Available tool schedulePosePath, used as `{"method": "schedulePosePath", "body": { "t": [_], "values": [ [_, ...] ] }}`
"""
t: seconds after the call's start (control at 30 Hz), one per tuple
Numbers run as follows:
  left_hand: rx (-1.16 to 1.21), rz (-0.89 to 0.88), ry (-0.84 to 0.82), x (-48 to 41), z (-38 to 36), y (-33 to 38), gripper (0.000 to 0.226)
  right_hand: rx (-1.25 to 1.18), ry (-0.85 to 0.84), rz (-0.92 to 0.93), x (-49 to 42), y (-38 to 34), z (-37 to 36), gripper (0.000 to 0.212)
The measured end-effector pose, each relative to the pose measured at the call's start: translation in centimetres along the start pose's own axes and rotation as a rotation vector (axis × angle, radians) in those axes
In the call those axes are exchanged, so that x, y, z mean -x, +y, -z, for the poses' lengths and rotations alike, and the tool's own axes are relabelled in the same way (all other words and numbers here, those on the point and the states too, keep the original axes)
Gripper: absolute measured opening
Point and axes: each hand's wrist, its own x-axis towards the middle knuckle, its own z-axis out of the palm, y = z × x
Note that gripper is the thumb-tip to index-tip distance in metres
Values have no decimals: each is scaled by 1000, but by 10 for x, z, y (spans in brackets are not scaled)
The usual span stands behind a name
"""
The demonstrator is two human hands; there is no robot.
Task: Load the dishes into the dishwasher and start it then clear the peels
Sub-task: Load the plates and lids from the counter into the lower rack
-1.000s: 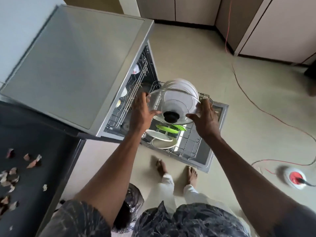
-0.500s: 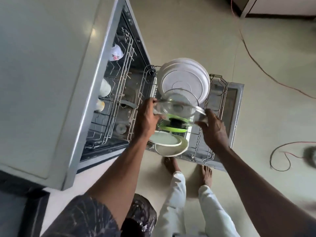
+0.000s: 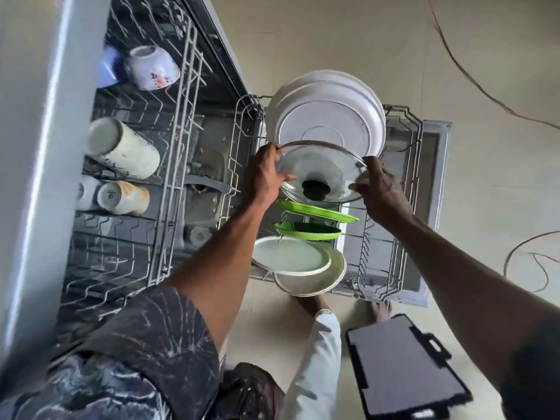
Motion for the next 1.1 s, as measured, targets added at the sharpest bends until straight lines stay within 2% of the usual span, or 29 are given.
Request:
{"method": "schedulePosePath", "body": {
  "t": [0.2,0.4,0.63,0.83,0.9,1.0,1.03,1.1],
  "values": [
    [-14,57,-18,-9,-23,-24,65,58,-82,-12,-18,15,-18,39],
    [-4,95,-51,-16,-38,-43,59,95,-116,-65,-34,23,-33,22],
    [-43,138,-86,-26,-43,-57,52,114,-128,-82,-44,30,-48,15],
    [-62,143,-175,-42,-40,-58,58,194,-167,-133,-57,38,-54,16],
    [-78,141,-213,-46,-41,-55,58,314,-269,-130,-57,42,-51,16],
    [-125,119,-245,-48,-45,-50,62,497,-407,-33,-54,49,-45,38],
    [-136,111,-237,-47,-47,-50,63,506,-407,-28,-55,51,-42,40],
    [-169,95,-213,-43,-50,-49,64,452,-363,-138,-56,51,-41,32]
  ]
}}
